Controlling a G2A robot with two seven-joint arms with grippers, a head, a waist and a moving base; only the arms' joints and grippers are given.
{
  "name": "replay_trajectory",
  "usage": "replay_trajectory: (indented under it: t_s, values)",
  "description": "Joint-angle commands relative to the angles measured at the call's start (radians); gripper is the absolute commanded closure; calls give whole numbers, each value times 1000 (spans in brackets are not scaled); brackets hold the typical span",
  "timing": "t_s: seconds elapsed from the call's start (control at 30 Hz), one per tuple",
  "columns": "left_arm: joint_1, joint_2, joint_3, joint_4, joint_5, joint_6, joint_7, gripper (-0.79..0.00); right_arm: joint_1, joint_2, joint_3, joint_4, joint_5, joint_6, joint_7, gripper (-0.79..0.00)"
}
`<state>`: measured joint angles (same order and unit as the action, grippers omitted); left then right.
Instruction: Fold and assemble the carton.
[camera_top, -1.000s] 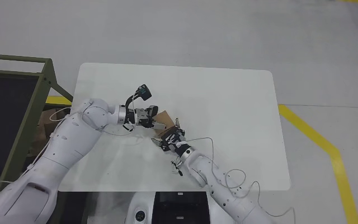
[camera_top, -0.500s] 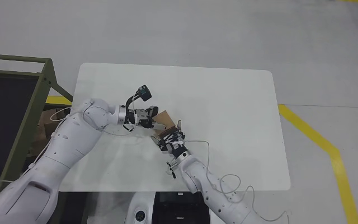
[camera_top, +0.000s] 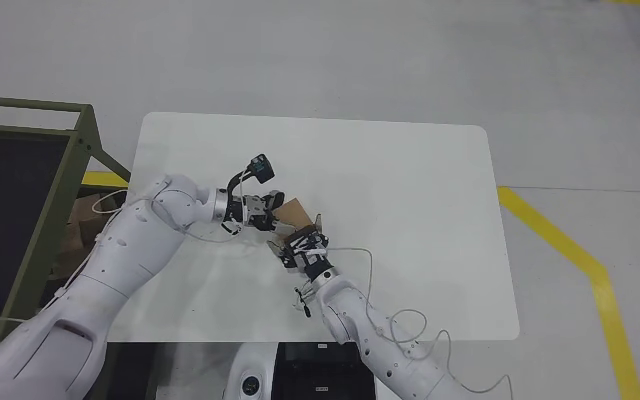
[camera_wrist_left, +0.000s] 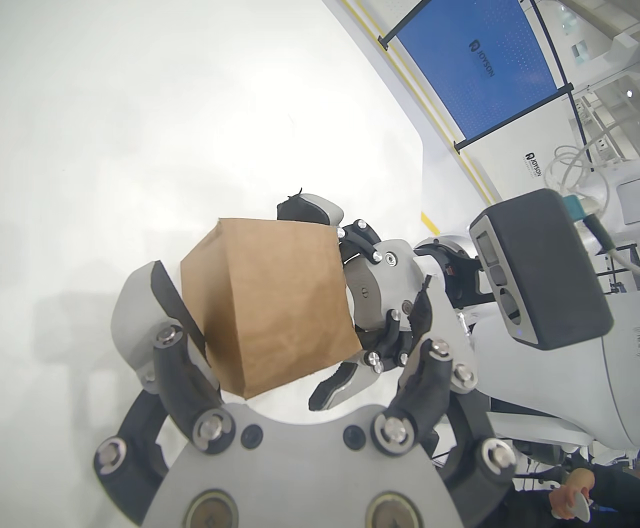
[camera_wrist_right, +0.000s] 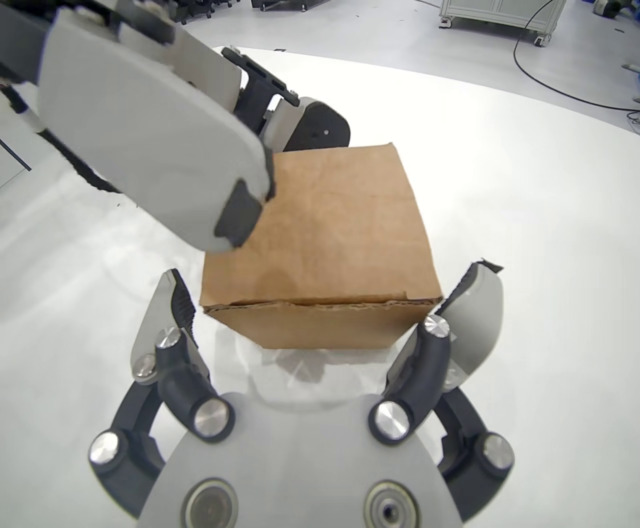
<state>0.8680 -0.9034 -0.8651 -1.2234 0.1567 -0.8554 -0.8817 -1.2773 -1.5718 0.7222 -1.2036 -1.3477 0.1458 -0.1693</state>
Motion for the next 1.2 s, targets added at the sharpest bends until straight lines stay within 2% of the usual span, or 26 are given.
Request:
replay_trajectory:
  t_s: [0.0,0.27,0.3,0.43,0.47,0.5,0.57,0.87,1.17]
  values:
    - [-3,-2,4,5,2,-4,2,-785,2,-1,3,0,0,1,5,-785]
    - [-14,-7,14,23,8,-21,7,-785,7,-9,5,0,-2,7,23,-785]
    - [-15,-7,14,26,9,-24,9,-785,6,-10,6,0,-2,9,27,-767]
    - [-19,-9,18,35,7,-38,10,-785,4,-12,8,-2,-4,10,32,-616]
    - [-20,-9,20,38,6,-42,9,-785,3,-12,9,-3,-4,9,34,-505]
    - [-21,-9,21,40,5,-45,9,-785,3,-13,10,-4,-5,8,35,-434]
    - [-24,-10,23,45,3,-51,10,-785,1,-13,12,-5,-7,6,37,-391]
    - [-30,-12,29,53,-2,-62,8,-785,-1,-14,16,-7,-16,2,41,-379]
    - [-31,-4,7,47,-16,-61,16,-785,-4,-14,30,-7,-26,-12,33,-311]
